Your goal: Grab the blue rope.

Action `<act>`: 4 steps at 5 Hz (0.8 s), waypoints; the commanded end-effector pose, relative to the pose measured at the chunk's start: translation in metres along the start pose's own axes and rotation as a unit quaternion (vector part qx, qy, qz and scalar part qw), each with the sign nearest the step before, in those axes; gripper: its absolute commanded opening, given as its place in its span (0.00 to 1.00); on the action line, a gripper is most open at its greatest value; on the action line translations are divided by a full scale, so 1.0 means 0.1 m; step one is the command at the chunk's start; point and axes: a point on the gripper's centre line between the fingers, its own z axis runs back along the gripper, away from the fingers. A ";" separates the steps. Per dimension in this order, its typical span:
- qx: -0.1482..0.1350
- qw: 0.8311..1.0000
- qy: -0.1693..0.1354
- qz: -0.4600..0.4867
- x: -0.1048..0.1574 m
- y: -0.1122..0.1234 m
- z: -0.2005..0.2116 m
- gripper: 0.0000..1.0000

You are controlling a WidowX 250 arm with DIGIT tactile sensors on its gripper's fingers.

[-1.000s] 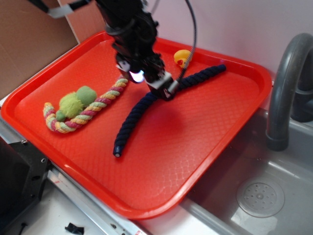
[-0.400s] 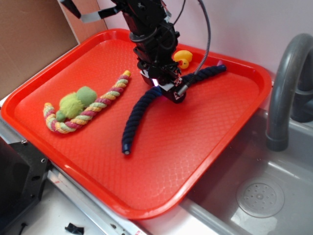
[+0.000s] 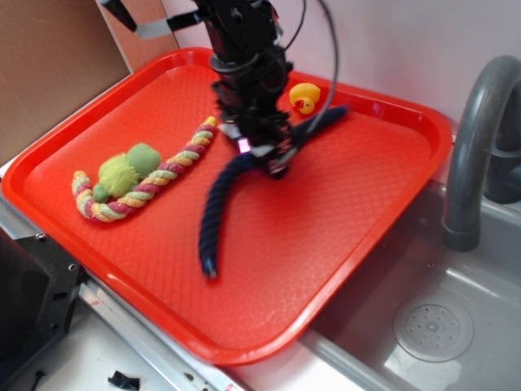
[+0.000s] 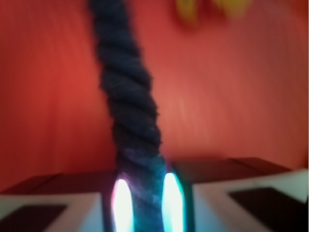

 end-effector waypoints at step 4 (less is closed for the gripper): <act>-0.019 0.998 -0.052 0.017 -1.02 -0.04 1.62 0.00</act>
